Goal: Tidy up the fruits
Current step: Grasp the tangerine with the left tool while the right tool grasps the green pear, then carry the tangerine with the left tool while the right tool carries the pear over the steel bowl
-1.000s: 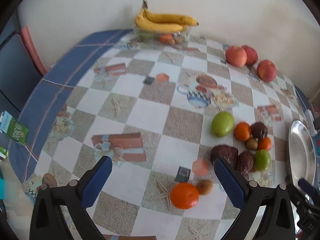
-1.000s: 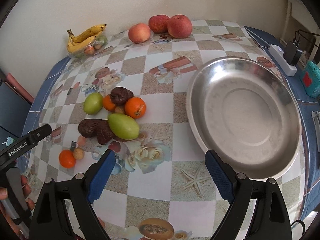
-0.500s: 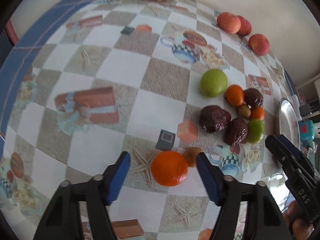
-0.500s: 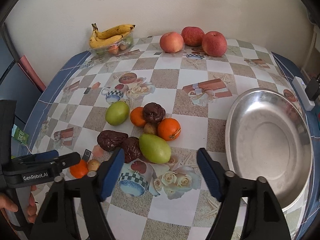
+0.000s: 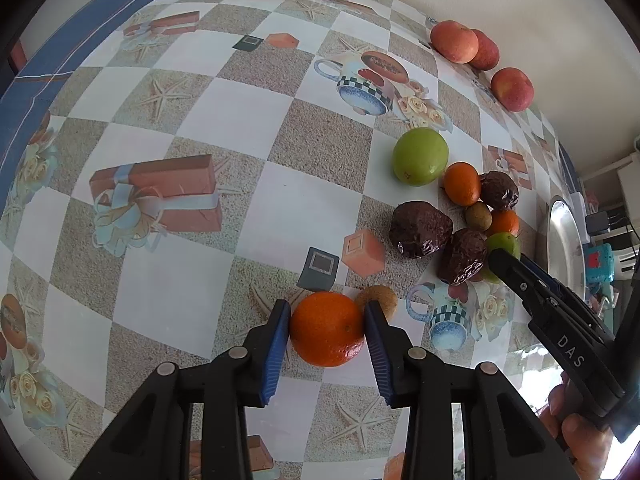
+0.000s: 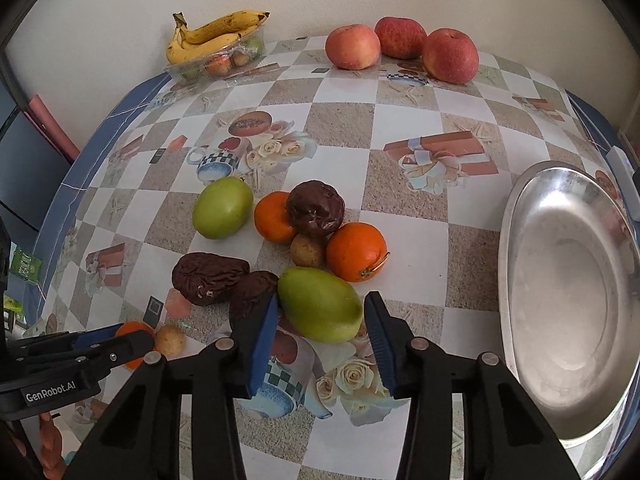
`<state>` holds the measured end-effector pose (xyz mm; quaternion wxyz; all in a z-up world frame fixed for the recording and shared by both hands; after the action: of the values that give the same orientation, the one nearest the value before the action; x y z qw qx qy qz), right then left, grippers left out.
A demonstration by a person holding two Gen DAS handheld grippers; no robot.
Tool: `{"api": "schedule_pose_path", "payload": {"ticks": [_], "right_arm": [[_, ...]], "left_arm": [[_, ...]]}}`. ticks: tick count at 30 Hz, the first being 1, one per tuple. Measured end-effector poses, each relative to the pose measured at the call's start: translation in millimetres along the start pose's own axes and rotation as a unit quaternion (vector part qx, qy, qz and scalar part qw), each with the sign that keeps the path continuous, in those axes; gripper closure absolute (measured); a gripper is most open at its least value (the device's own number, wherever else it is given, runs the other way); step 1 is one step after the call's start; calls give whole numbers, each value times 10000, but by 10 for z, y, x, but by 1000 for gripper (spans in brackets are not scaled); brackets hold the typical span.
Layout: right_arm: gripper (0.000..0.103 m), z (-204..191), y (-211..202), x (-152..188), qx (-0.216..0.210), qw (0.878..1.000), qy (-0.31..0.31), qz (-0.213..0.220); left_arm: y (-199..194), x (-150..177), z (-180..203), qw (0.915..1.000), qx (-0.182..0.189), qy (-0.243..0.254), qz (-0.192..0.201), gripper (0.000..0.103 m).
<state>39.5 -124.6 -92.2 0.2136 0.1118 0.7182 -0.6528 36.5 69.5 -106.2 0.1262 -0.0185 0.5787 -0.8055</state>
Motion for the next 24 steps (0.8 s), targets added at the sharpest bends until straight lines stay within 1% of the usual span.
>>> {"api": "schedule_pose_path", "payload": {"ticks": [5,14,20,24], "right_arm": [[59,-2,-20,20,-43,10000,29,-10],[59,90,-247,146,-251,9984,494,110],[59,217,-367,192,-326,9960,805,194],[59,327,-436,178,-160,9951,927,290]], "left_arm": [[-78,-17,-37,9998,42,-135,172,63],[-237,-68,25,9983,-139,-289,478,63],[-315,-172,283,9980,-196,-199,568,63],[-308,-236,582,9983,-112,-104,562,63]]}}
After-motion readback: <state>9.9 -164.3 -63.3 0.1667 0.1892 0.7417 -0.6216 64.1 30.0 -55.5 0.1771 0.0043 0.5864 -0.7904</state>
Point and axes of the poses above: each gripper's, at about its wrist camera, not at the fingertips, and y roughly the way its jaws point, z to its right, x to its underside, the point moved 4 cm from there along y, roughly the way its jaws point, and after that the axes turned 10 degrees about -y, right-handed, at the moved point
